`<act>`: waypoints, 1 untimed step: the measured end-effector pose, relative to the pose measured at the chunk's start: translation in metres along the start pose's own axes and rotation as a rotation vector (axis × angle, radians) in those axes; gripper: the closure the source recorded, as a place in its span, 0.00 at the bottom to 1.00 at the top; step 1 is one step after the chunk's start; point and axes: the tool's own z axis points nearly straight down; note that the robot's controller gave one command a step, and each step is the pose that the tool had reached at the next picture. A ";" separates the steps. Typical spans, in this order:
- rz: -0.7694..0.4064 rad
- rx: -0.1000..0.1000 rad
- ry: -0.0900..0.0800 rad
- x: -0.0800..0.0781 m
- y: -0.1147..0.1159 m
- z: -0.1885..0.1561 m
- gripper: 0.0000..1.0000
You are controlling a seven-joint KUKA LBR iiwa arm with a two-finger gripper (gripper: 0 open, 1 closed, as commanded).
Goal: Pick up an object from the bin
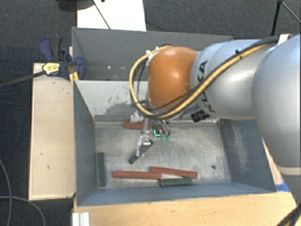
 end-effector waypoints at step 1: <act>0.004 -0.001 -0.008 -0.002 -0.001 -0.005 0.00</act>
Offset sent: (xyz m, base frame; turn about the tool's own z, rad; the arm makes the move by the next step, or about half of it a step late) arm -0.0509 -0.0147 -0.0833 -0.1666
